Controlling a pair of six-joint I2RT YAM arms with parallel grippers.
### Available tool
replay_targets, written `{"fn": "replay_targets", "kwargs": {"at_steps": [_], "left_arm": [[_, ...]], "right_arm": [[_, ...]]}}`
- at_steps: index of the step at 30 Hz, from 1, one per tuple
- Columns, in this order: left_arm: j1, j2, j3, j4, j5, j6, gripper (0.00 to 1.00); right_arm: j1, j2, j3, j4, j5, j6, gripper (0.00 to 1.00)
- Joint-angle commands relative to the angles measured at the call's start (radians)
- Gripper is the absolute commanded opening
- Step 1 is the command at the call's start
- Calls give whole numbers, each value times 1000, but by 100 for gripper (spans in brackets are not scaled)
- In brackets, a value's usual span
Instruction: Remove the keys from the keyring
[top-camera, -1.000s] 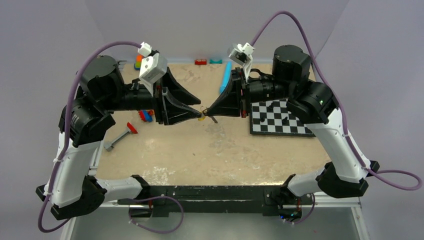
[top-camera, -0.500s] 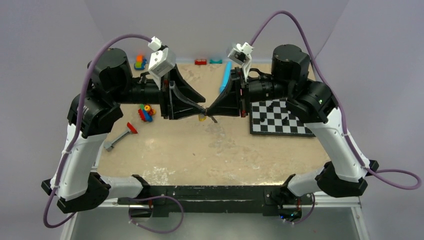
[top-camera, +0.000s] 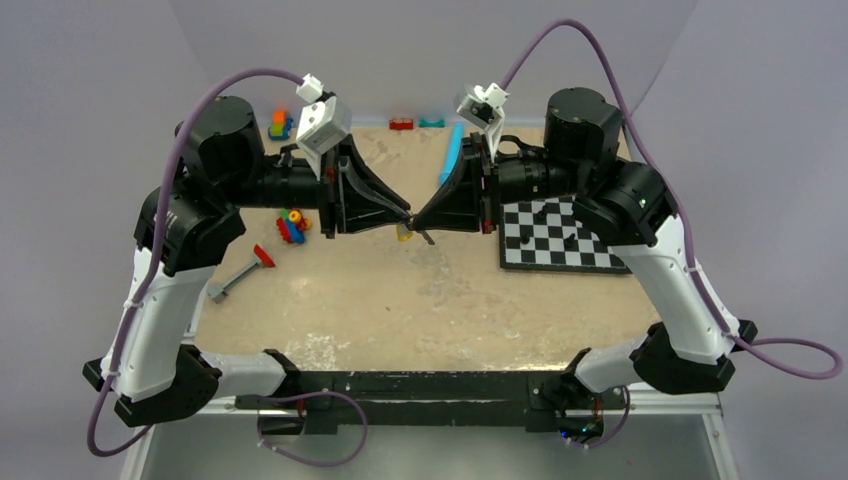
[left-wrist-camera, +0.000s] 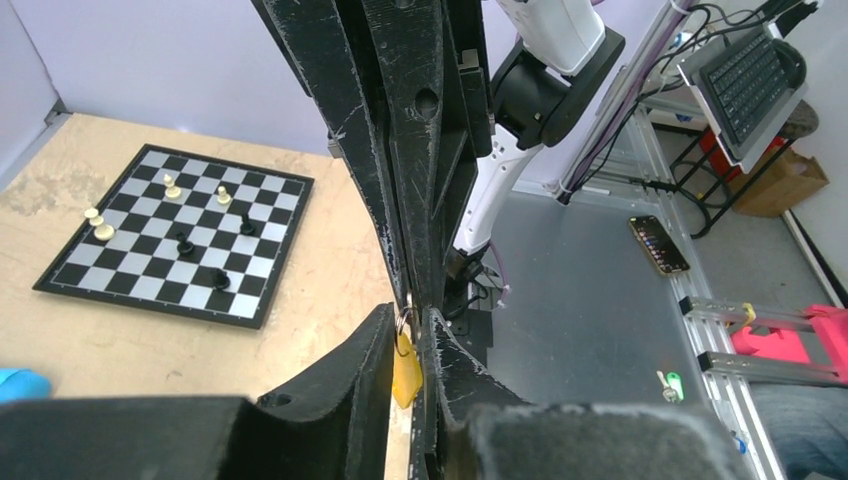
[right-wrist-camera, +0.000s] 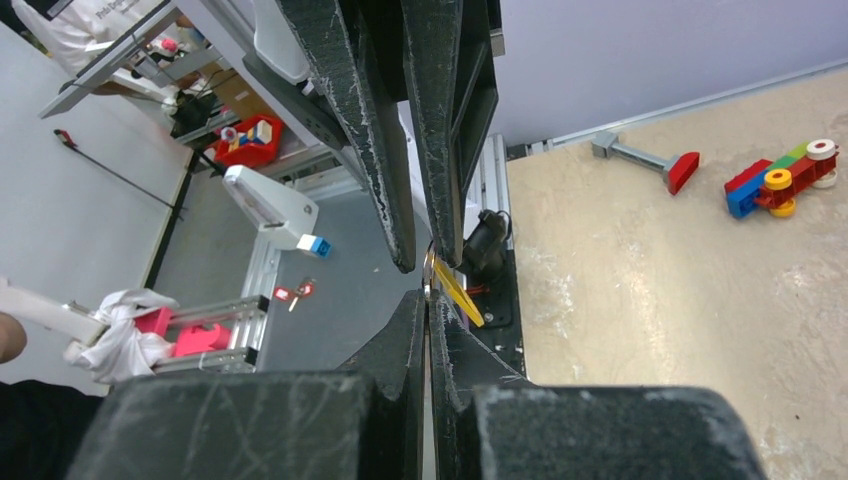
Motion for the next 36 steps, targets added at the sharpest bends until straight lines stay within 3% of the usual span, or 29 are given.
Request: {"fn": "replay_targets", "kwargs": {"at_steps": [1,6,13,22,27,36], "left_arm": [[8,-16,-3,13,11,-5,14],[7,-23,-27,42,7,-23,0],[8,-72,-127,160,-6,-106,0],[6,-226,-439,678,-143,-471,0],[6,-277,-542,796,-279,-546,0],[3,-313,-612,928,-392,-605,0]], "right_arm": [[-3,-7,33,34,-19,-5,0],[-3,-7,30,41,-19,-1,0],[-4,-25,-6,89,-8,20,0],[-3,-86,-124,270,31,102,0],[-3,-108,-176,367,50,151,0],[-3,-135,-242,474,78,200,0]]}}
